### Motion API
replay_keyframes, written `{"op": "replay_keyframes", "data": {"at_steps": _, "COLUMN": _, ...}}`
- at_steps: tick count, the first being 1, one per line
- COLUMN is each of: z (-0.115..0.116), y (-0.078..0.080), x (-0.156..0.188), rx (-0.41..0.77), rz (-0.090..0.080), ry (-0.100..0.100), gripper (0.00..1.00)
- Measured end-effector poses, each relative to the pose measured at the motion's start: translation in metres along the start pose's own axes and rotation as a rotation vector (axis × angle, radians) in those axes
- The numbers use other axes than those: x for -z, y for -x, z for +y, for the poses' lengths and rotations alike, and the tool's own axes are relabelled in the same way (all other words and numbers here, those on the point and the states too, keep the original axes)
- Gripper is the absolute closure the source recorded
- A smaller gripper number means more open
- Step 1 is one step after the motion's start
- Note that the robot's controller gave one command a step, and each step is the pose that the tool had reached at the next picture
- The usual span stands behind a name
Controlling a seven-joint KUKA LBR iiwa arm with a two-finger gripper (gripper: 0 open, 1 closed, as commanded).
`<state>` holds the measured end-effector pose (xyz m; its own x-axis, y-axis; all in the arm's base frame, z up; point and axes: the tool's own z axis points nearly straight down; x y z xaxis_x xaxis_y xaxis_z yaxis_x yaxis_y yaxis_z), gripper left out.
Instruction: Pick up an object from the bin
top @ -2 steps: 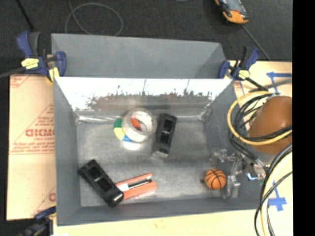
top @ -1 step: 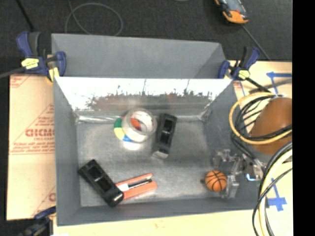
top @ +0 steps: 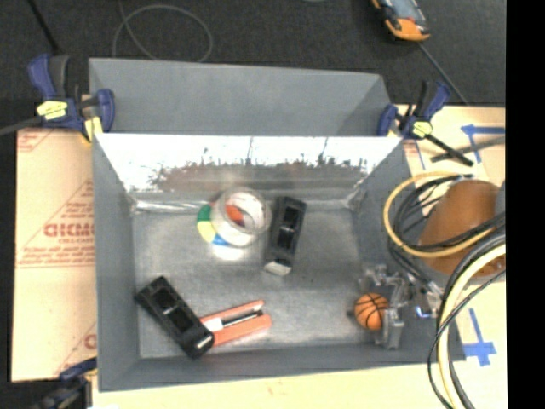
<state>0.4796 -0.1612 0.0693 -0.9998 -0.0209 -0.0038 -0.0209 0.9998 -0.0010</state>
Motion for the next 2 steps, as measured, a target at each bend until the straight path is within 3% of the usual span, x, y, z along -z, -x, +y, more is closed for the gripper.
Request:
{"op": "replay_keyframes", "data": {"at_steps": 1, "z": 0.0037, "y": -0.0049, "x": 0.0009, "rx": -0.111, "rz": 0.006, "ry": 0.002, "gripper": 1.0}}
{"op": "replay_keyframes", "data": {"at_steps": 2, "z": 0.0036, "y": -0.0049, "x": 0.0009, "rx": -0.111, "rz": 0.006, "ry": 0.002, "gripper": 1.0}}
